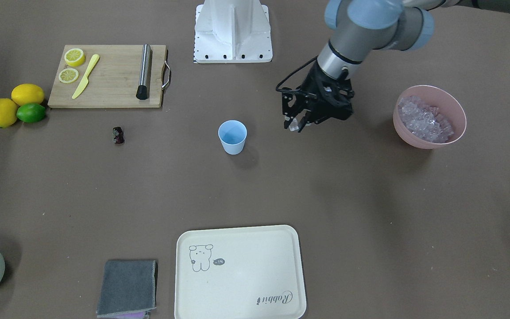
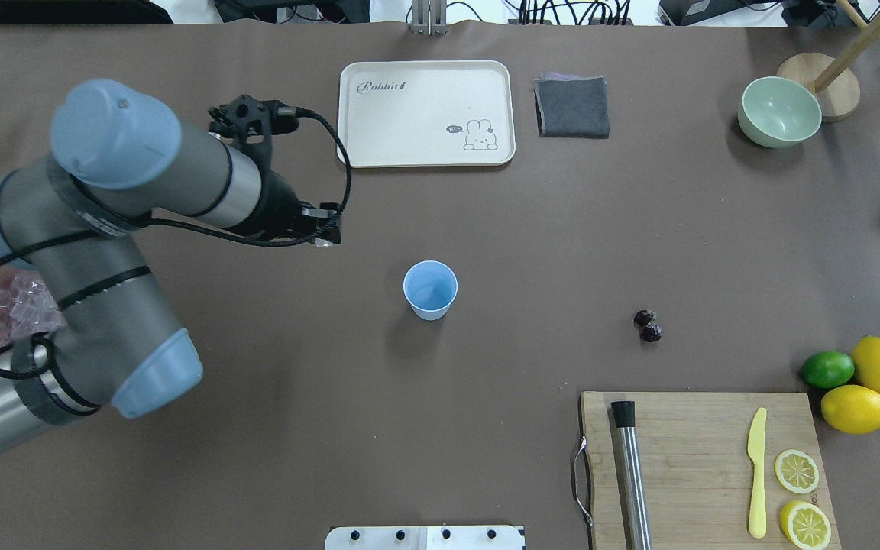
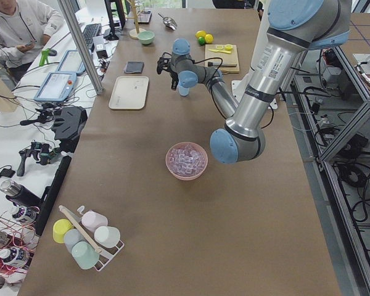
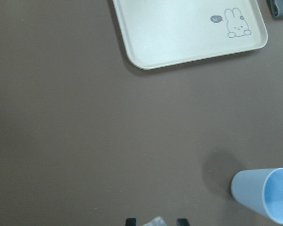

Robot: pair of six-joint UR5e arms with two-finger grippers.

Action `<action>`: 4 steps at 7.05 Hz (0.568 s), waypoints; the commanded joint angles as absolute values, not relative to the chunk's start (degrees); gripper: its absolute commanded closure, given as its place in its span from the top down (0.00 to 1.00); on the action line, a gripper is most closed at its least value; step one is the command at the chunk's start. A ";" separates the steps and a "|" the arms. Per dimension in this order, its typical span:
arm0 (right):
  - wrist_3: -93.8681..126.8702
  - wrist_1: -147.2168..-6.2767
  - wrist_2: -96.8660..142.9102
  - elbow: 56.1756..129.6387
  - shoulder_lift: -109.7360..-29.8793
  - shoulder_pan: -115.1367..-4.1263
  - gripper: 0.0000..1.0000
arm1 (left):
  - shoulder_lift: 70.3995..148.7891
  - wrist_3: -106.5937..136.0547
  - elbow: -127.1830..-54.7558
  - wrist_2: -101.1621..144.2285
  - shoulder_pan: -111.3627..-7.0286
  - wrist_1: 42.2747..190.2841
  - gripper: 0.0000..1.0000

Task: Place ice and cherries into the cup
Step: 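Lift the ice cube and carry it over the light-blue cup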

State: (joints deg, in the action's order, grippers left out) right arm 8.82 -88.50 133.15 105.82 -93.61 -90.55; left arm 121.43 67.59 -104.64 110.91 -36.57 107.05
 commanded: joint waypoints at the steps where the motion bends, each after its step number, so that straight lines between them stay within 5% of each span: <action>1: 8.70 -88.42 133.15 105.82 -93.60 -90.61 1.00 | 129.43 76.70 -97.60 100.58 -29.73 108.27 0.00; 4: 8.88 -86.22 133.07 105.73 -94.22 -90.62 1.00 | 130.52 79.98 -93.25 99.05 -27.17 113.47 0.00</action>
State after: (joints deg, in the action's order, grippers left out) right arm 8.84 -86.49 133.08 105.73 -94.13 -90.61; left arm 130.12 79.31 -94.20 99.51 -28.48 112.44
